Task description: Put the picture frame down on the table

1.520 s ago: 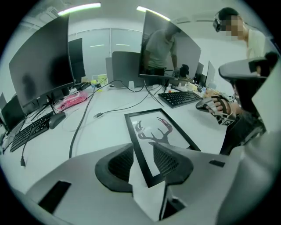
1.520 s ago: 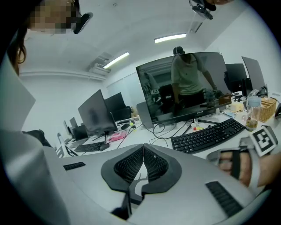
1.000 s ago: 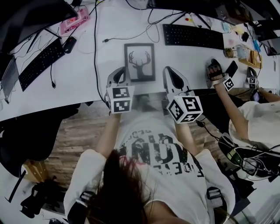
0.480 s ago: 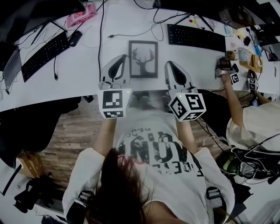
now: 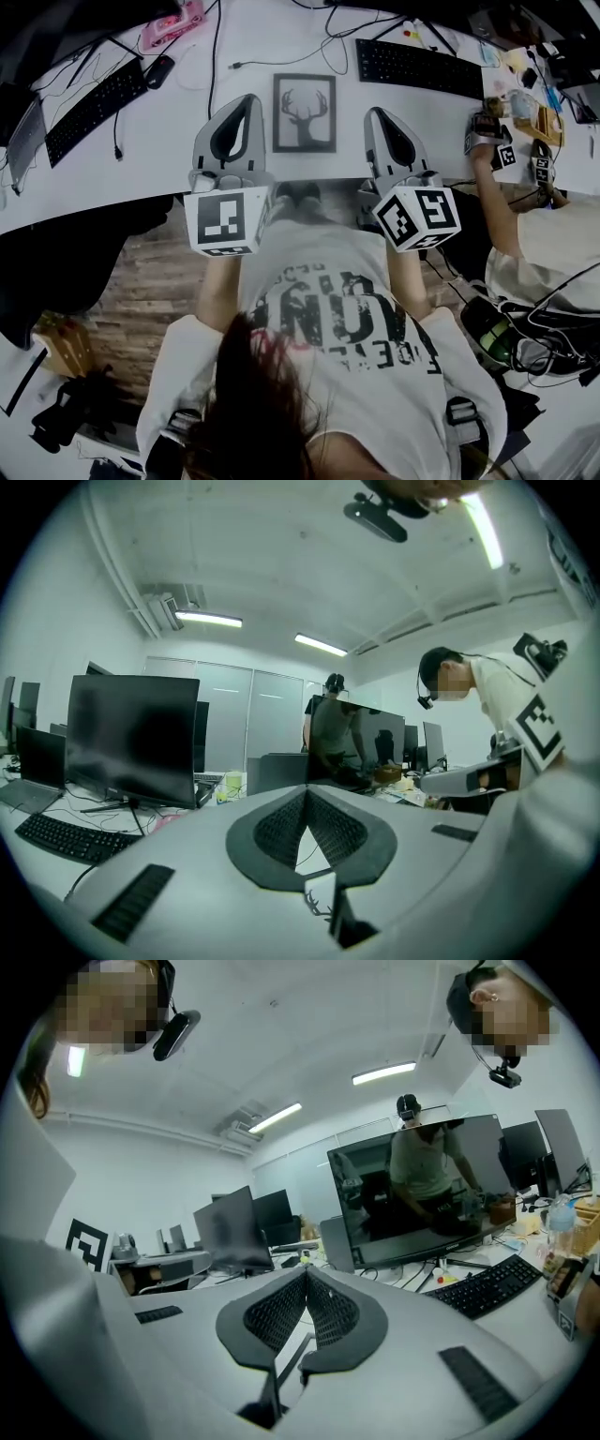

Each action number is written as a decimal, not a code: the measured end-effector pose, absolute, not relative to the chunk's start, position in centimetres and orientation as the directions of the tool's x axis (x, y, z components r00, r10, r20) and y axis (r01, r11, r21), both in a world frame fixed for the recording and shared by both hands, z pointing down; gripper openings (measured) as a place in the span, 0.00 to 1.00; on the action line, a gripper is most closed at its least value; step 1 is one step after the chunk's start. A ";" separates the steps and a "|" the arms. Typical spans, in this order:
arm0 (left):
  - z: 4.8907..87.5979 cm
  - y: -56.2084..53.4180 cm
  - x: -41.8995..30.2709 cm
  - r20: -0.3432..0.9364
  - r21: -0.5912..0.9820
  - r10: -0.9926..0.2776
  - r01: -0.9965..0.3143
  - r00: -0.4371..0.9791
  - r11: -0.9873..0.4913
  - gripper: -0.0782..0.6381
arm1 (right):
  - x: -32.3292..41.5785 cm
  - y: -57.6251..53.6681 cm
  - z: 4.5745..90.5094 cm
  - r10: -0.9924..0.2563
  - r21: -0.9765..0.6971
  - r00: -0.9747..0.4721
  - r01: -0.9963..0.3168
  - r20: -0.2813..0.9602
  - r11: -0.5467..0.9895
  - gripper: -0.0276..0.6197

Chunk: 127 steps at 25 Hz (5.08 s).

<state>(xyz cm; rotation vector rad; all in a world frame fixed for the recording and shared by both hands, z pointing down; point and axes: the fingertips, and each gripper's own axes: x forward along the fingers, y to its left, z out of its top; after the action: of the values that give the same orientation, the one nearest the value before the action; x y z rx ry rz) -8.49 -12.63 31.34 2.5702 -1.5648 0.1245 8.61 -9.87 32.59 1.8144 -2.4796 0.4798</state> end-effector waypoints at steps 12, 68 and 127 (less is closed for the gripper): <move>28.8 -9.3 -8.4 0.086 0.104 -0.881 -0.883 0.466 -0.457 0.11 | 8.9 -7.3 29.1 -0.926 -0.194 -0.341 -0.931 0.162 0.309 0.04; 30.6 -8.0 -2.9 0.171 0.170 -0.812 -0.829 0.558 -0.533 0.11 | 9.5 -5.9 30.6 -0.901 -0.257 -0.391 -0.905 0.191 0.338 0.04; 31.8 -10.8 -4.0 0.194 0.192 -0.806 -0.827 0.559 -0.528 0.11 | 8.9 -8.5 31.7 -0.901 -0.246 -0.368 -0.918 0.231 0.311 0.04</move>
<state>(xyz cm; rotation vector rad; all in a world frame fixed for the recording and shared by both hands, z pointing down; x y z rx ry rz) -4.02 -10.84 31.83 2.5347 -1.3578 0.1173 8.94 -8.55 31.71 1.7371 -2.5026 0.5243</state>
